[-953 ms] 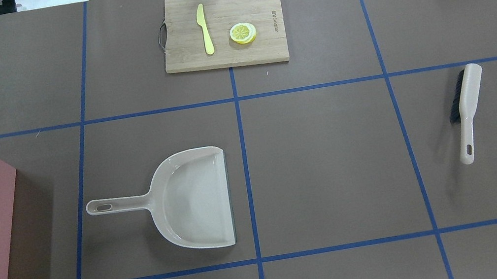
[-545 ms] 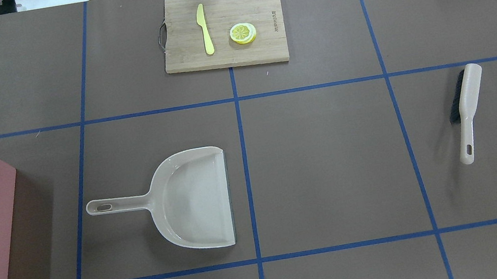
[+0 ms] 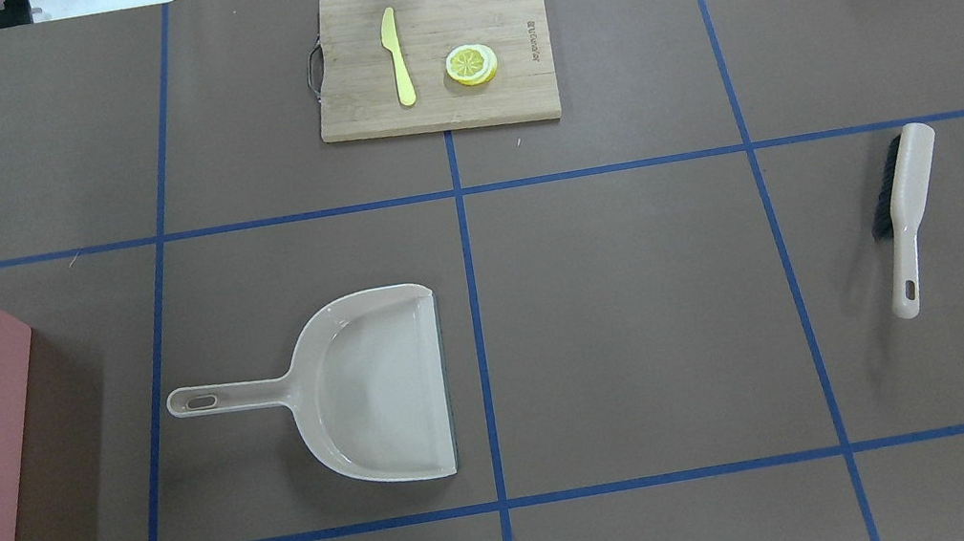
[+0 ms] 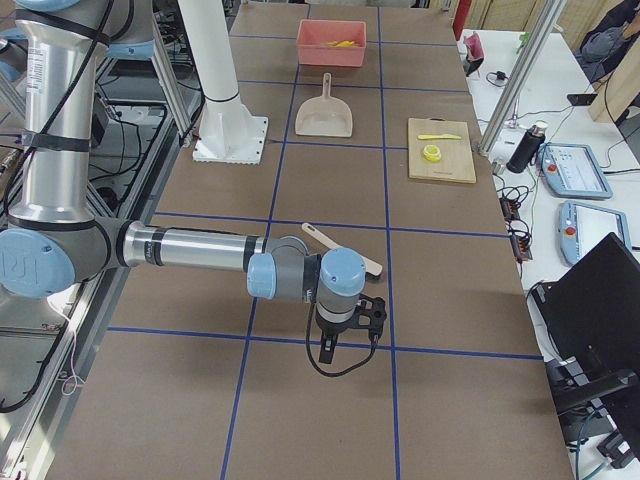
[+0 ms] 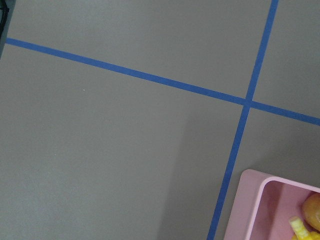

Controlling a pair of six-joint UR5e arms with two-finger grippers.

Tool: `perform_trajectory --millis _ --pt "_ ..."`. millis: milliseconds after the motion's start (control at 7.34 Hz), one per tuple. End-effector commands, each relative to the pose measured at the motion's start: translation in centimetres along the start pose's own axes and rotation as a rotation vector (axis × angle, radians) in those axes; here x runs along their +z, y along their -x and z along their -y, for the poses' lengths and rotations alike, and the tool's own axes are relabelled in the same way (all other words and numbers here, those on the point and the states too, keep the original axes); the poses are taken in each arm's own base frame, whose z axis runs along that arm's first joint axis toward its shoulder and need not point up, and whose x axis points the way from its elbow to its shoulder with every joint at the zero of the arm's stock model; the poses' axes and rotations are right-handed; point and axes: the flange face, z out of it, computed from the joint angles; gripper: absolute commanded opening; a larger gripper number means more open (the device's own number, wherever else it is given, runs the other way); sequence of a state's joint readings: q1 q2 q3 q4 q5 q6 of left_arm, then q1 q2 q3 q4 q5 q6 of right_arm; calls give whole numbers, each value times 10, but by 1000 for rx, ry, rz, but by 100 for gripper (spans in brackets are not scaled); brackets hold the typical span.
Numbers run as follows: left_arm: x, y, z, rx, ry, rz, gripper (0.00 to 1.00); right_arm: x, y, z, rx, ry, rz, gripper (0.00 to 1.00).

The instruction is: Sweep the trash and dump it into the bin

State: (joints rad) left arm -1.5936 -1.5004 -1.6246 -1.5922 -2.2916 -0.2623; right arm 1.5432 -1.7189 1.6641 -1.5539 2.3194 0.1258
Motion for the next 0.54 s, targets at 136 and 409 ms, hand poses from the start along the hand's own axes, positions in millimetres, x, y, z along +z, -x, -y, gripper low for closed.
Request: perform_trajectory --millis 136,409 --pt "3 3 -3 1 -1 0 99 1 -1 1 2 3 0 100" --pt "6 7 -6 -5 6 1 99 1 -1 1 2 2 -2 100"
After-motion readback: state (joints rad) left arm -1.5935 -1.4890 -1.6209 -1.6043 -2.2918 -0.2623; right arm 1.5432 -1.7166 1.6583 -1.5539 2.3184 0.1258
